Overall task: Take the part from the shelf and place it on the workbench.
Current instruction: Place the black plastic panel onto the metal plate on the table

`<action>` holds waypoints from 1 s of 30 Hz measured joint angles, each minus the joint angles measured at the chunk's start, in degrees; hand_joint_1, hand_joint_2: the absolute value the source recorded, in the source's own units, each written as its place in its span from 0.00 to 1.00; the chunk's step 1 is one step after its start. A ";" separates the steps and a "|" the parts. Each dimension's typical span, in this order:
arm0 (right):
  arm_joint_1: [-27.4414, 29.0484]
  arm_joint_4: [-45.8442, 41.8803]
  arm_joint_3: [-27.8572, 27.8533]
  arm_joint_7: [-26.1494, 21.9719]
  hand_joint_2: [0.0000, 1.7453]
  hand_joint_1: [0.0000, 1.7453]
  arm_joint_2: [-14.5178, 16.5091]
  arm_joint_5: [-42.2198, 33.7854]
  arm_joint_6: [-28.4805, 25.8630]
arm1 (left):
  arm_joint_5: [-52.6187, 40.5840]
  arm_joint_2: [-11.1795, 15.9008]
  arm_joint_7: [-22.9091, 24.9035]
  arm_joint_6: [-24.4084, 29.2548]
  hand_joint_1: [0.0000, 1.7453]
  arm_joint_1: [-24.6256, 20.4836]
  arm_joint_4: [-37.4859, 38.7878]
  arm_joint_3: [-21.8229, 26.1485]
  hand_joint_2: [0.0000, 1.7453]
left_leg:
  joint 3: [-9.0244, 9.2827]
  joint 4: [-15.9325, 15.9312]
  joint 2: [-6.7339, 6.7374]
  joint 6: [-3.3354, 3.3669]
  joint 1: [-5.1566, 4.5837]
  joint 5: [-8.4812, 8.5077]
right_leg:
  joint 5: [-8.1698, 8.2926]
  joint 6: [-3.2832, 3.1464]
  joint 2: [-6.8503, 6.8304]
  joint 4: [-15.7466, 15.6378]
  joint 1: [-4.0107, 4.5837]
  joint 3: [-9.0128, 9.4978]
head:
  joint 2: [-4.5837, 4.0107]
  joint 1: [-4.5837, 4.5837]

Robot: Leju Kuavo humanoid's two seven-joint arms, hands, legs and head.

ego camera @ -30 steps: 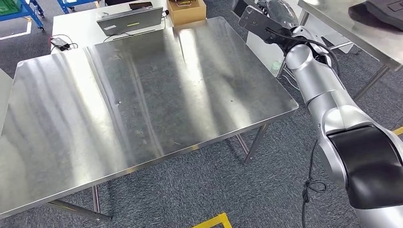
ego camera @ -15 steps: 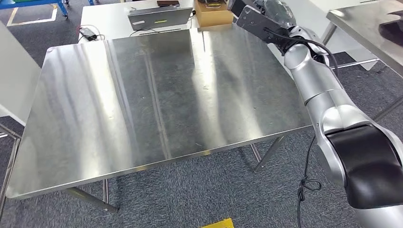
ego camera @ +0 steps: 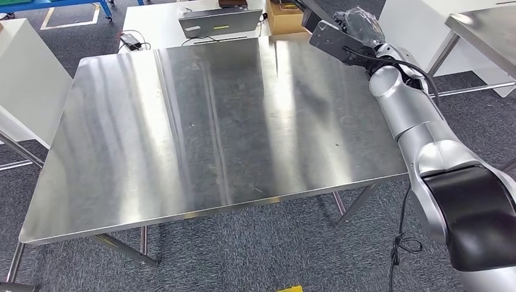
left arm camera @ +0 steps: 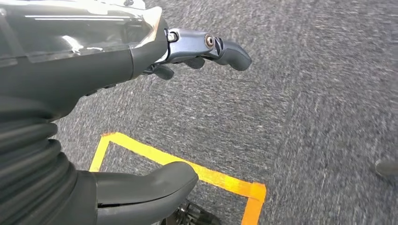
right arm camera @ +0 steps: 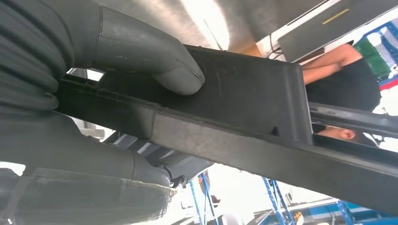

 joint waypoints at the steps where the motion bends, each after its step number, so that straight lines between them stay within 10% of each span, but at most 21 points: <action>1: 0.02 0.09 0.11 0.01 1.00 1.00 0.01 0.02 -0.02 | 0.00 0.01 0.00 0.00 0.00 0.00 0.00 0.00 1.00 | 0.08 -0.11 0.12 -0.01 0.00 -0.01 | -0.01 -0.03 0.11 0.00 0.02 0.00 | 0.00 -0.01; 11: -0.08 2.78 1.20 0.56 1.00 1.00 0.57 4.04 -0.68 | -0.14 -0.01 0.07 -0.06 0.00 -0.01 0.00 0.00 1.00 | 0.16 -0.32 0.35 -1.28 0.08 0.01 | -0.04 -0.86 0.24 0.07 0.25 -0.03 | 0.00 0.01; 30: 7.27 18.30 9.18 10.70 1.00 1.00 6.46 20.21 -12.44 | -1.58 0.18 -2.82 -1.80 0.00 -0.20 0.00 0.00 1.00 | 0.10 -0.26 0.33 -1.29 -0.45 0.03 | -0.04 -0.82 0.23 0.01 0.24 0.11 | 0.00 0.01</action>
